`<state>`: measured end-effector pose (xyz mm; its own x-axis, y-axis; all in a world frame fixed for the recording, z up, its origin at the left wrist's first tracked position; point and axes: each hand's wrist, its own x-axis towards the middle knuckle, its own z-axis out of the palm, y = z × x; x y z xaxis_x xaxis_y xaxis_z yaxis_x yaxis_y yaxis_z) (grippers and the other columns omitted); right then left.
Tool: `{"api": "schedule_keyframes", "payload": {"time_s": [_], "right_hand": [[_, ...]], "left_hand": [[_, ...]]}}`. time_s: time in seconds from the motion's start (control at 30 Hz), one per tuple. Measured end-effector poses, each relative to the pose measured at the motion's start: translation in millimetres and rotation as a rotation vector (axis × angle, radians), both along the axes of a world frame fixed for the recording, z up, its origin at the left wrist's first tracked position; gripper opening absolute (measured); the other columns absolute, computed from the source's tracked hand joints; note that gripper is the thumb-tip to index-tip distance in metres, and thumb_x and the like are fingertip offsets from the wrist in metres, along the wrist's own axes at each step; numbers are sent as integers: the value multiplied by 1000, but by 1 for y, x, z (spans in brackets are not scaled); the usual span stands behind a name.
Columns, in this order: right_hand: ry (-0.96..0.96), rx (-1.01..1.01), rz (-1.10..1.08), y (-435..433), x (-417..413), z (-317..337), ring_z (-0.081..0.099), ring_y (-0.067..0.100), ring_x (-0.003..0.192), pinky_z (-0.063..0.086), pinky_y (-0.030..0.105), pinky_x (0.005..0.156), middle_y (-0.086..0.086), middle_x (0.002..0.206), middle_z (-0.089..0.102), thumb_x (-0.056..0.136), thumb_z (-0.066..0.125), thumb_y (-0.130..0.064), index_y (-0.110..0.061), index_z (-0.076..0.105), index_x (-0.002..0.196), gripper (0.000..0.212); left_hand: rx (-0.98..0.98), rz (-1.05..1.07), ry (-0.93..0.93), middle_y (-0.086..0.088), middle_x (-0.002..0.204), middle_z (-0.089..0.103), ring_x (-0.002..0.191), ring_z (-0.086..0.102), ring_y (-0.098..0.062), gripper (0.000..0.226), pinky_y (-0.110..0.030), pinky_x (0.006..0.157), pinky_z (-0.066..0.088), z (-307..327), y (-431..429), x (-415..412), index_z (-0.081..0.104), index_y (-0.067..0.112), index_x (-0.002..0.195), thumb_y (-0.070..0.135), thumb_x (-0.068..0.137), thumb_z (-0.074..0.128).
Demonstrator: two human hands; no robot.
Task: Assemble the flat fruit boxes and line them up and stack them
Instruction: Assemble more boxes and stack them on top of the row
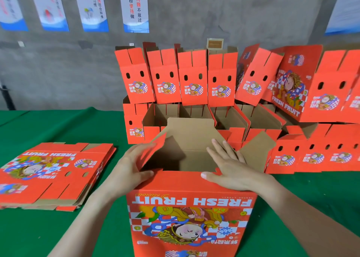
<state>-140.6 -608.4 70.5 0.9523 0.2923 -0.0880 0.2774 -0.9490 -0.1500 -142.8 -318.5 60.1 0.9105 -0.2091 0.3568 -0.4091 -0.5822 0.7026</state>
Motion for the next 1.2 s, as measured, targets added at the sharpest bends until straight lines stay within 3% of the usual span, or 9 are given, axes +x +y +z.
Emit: {"api": "schedule_keyframes", "payload": {"time_s": [0.13,0.27,0.43,0.6,0.67,0.77,0.87,1.03,1.2], "right_hand": [[16,-16,-8,0,0,1,-36,14,138,-10,50,117,-9,151,-37,86,34,-73,-26,-8,152,92],[-15,25,-15,0,-1,0,-32,13,140,-10,45,118,-9,153,-33,83,36,-75,-27,-4,153,93],[-468,66,-18,-2,-12,-8,-18,14,146,-16,42,117,-1,160,-12,86,44,-67,-25,14,152,84],[-825,286,-156,-11,-20,-11,-21,24,145,-13,44,116,8,158,-17,79,74,-22,-20,20,151,90],[-898,392,-202,-17,-19,-9,-20,21,145,-12,33,117,6,157,-20,75,77,-11,-22,11,152,102],[-788,768,-239,-28,-17,-12,-11,-9,141,0,4,110,-10,157,-14,78,72,2,-28,-4,151,109],[-504,1066,-154,-35,-22,-14,30,-17,131,27,0,100,-24,145,31,86,59,9,-40,16,145,87],[-310,574,122,-33,-24,-18,41,-9,127,29,25,113,-27,126,51,88,64,-9,-29,66,116,34],[-327,617,55,-31,-22,-19,51,-12,111,35,23,105,-18,108,67,89,64,-15,-25,75,86,15]], "left_hand": [[117,-76,161,5,151,25,142,18,-5,36,-24,113,18,0,-2,0,63,40,114,51,81,56],[352,106,105,-7,160,10,148,-1,-24,24,-45,119,8,12,-10,21,67,35,115,31,95,54],[296,-22,170,-5,152,18,140,23,-21,72,-22,112,19,14,-20,38,35,30,145,2,83,60],[337,4,187,3,146,19,135,23,-21,85,-29,113,23,9,-16,48,19,40,149,14,82,64],[348,23,193,6,145,18,136,20,-21,84,-34,114,22,9,-17,49,20,41,148,19,81,65],[375,40,219,9,143,18,136,20,-21,88,-40,114,25,10,-18,49,20,43,148,36,70,59],[373,41,233,13,139,18,134,19,-18,88,-40,113,26,10,-19,49,19,44,148,38,69,57],[280,36,191,6,141,19,133,20,-22,83,-38,114,22,5,-20,50,23,40,148,11,81,63],[129,-55,6,3,139,31,127,34,-14,78,-14,103,28,6,-16,43,43,24,138,-9,72,68]]}}
